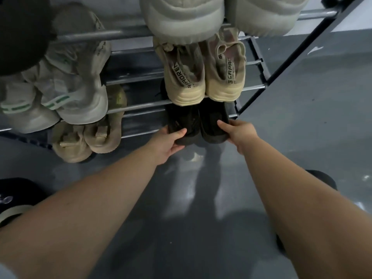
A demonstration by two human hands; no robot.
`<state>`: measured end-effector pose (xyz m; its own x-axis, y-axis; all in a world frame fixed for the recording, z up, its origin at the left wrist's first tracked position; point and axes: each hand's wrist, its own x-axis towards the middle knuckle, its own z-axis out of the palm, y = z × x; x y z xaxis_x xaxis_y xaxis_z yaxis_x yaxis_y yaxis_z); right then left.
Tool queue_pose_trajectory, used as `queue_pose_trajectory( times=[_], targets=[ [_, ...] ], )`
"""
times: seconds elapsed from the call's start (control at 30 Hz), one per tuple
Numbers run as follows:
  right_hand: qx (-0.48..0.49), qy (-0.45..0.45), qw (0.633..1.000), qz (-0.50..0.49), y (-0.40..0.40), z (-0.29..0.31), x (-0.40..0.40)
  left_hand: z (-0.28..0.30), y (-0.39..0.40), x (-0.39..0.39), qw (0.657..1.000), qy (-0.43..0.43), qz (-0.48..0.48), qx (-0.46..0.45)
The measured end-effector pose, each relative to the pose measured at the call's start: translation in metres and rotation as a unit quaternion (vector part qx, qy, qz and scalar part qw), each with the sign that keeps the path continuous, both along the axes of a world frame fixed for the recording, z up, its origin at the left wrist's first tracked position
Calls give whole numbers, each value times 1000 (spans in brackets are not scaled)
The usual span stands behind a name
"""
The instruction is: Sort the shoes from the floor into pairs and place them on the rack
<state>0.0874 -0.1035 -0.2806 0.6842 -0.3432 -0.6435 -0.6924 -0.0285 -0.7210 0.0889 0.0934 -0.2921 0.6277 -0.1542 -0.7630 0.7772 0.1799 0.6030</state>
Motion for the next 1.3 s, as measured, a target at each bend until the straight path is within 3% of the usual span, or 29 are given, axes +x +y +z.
queue_pose_trajectory(
  times=[0.13,0.23,0.33,0.37,0.43,0.57,0.8,1.07,1.2,1.3],
  targets=[
    [-58,11,998,1,-1,-19,8,-19,-10,8,995,-58,9,84],
    [-57,19,998,-36,1,-23,-9,-27,-10,-3,965,-113,-107,213],
    [-80,0,997,20,7,-22,-26,-31,-6,-19,852,-186,-246,422],
    [-103,-8,993,55,10,-21,-30,-32,-5,-22,815,-203,-272,470],
    [-168,-20,979,118,13,-23,-34,-33,-5,-23,771,-207,-308,518],
    [-227,-8,963,142,16,-29,-27,-33,-10,-14,748,-195,-351,528],
    [-229,-37,970,65,21,-34,-2,-29,-23,13,777,-187,-321,509],
    [-232,-18,969,80,25,-29,3,-21,-19,15,758,-184,-352,517],
    [-242,16,961,135,35,-15,-13,-4,-6,3,718,-212,-400,529],
    [-315,56,907,275,45,0,-36,9,10,-15,658,-238,-465,543]
  ],
)
